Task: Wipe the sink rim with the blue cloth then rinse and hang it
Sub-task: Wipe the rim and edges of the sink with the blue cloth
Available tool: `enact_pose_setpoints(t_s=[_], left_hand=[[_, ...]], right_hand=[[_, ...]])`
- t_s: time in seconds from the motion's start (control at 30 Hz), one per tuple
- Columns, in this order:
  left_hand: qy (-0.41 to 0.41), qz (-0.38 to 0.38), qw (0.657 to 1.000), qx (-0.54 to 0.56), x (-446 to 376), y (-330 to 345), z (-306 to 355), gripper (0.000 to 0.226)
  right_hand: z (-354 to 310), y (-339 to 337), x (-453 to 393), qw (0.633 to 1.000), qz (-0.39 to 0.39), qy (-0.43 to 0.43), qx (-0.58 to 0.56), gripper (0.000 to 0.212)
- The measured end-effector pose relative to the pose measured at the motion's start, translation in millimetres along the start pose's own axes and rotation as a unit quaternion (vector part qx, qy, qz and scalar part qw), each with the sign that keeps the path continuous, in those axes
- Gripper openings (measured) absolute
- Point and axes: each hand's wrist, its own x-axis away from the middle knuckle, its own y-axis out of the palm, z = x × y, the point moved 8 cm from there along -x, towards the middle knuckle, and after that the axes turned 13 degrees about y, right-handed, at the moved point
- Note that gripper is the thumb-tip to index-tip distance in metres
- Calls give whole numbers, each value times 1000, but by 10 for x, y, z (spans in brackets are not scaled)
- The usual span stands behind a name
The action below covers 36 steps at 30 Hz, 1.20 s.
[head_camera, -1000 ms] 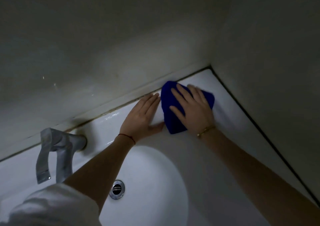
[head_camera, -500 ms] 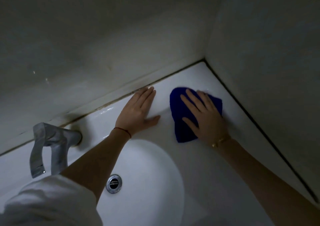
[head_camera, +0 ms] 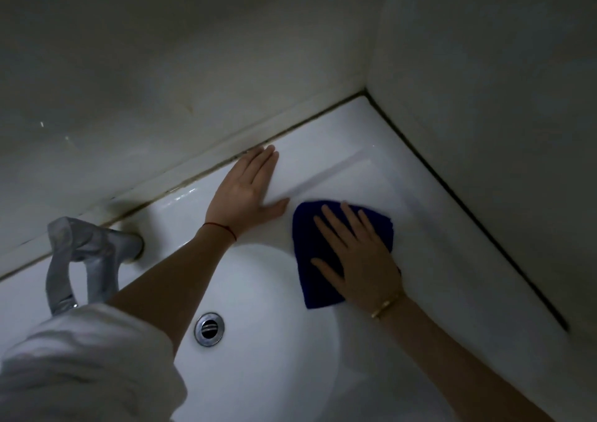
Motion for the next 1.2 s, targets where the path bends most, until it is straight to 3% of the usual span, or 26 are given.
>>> enact_pose_setpoints(t_s=[0.1, 0.23, 0.33, 0.43, 0.53, 0.67, 0.83, 0.9, 1.07, 1.13, 1.2], left_hand=[[7, 11, 1000, -4, 4, -18, 13, 79], [6, 13, 1000, -5, -6, -30, 2, 79], [7, 9, 1000, -5, 1, -9, 5, 80], [6, 10, 1000, -11, 1, -2, 3, 80], [9, 9, 1000, -15, -2, -1, 7, 80], [14, 12, 1000, -18, -9, -6, 21, 80], [23, 28, 999, -16, -18, -40, 27, 78], [26, 34, 999, -15, -15, -45, 35, 76], [24, 33, 999, -16, -8, -36, 24, 76], [20, 28, 999, -16, -7, -30, 23, 77], [15, 19, 1000, -17, -5, -21, 16, 78]], right_hand=[[314, -117, -146, 1000, 23, 3, 21, 63], [473, -214, -422, 977, 50, 205, -12, 68], [52, -48, -183, 989, 35, 140, -9, 70], [66, 13, 41, 998, 37, 54, 22, 68], [218, -106, -92, 997, 54, 33, 36, 60], [233, -169, -284, 998, 15, 51, 24, 58], [140, -39, 273, 1000, -6, 0, 6, 62], [370, -64, 289, 1000, -1, 14, 20, 62], [520, -199, -237, 982, 35, 184, 3, 66], [313, -166, -299, 983, 32, 183, -4, 67], [92, -76, -170, 993, 16, 119, -1, 66]])
